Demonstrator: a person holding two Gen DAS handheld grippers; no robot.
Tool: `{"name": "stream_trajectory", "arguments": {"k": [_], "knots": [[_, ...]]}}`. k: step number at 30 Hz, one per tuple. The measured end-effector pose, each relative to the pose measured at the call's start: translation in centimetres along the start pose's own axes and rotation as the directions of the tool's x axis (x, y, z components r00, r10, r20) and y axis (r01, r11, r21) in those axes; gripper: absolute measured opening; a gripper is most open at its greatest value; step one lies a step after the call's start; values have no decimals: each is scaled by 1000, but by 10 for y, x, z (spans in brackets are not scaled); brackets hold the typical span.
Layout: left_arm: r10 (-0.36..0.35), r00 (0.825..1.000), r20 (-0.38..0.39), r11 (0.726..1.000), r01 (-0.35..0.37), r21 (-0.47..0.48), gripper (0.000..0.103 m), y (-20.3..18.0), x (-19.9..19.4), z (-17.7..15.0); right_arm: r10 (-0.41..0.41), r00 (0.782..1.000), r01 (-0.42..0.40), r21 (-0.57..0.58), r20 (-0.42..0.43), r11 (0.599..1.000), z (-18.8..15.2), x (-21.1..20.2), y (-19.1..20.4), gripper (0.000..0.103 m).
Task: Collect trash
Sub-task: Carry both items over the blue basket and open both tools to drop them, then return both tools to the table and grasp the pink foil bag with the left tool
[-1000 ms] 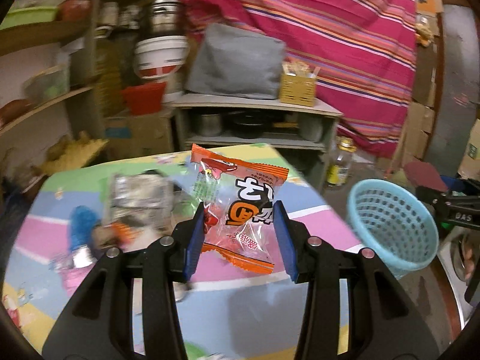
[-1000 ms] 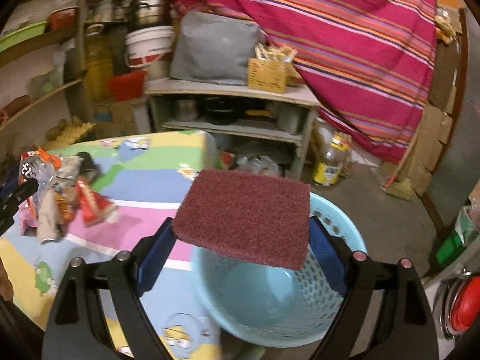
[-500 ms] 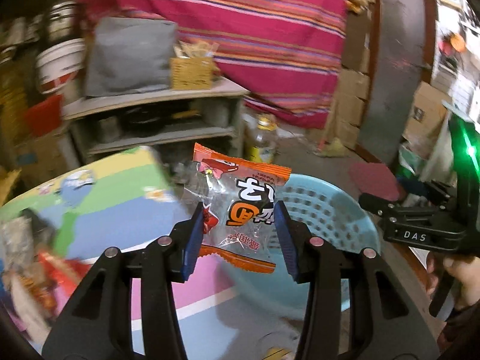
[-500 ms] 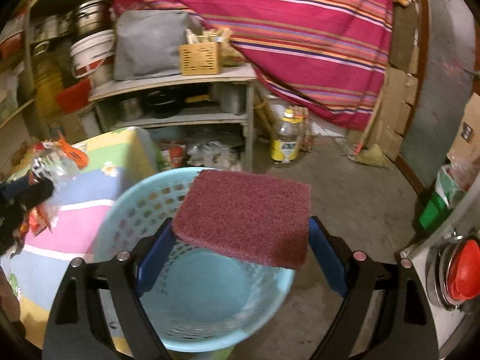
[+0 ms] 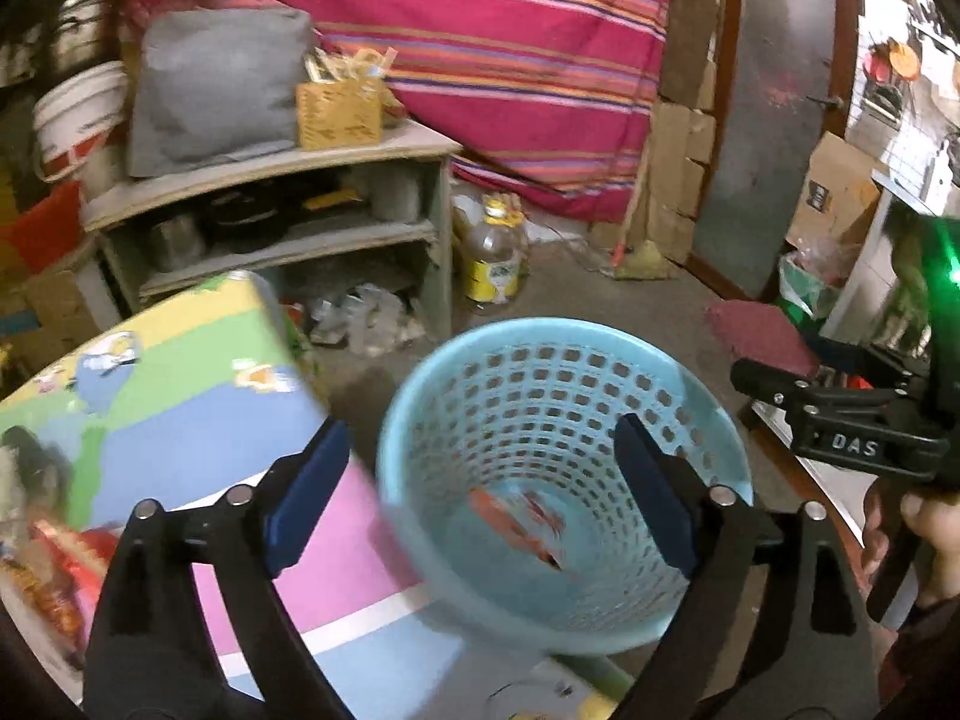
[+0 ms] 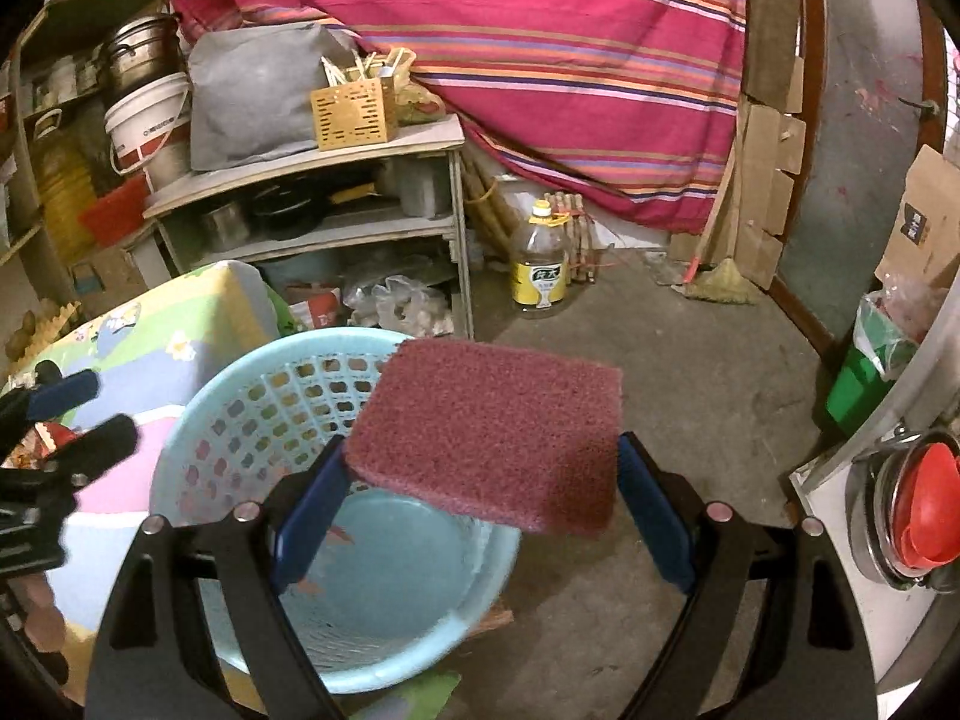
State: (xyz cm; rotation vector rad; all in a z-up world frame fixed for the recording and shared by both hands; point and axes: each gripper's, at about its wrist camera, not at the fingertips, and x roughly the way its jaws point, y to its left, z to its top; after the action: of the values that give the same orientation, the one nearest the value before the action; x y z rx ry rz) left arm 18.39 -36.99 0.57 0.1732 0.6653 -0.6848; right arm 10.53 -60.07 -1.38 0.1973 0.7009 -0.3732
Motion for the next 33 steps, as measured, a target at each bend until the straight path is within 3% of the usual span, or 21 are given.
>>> {"name": "stream_trajectory", "arguments": {"k": [2, 8, 12, 16, 20, 26, 33], "knots": [[41, 999, 31, 999, -41, -20, 96, 13, -18, -4, 16, 1000, -16, -4, -5, 1000, -2, 4, 11, 86], [199, 978, 63, 976, -193, -97, 98, 72, -77, -30, 53, 998, -53, -23, -20, 998, -7, 19, 54, 87], [314, 949, 37, 938, -304, -167, 98, 126, -114, -56, 59, 997, -59, -11, -53, 998, -8, 31, 70, 97], [402, 916, -4, 887, -391, -246, 98, 183, -146, -87, 8, 998, -7, 7, -66, 1000, -10, 30, 80, 97], [482, 875, -42, 832, -473, -290, 98, 230, -170, -119, 43, 998, -41, 45, -39, 998, -13, 9, 96, 97], [511, 856, -78, 794, -505, -338, 98, 273, -191, -157, 85, 996, -84, -36, 25, 996, -26, -28, 170, 97], [438, 889, -136, 809, -455, -371, 98, 305, -188, -192, 197, 980, -193, -158, 6, 968, -54, -51, 272, 97]]}}
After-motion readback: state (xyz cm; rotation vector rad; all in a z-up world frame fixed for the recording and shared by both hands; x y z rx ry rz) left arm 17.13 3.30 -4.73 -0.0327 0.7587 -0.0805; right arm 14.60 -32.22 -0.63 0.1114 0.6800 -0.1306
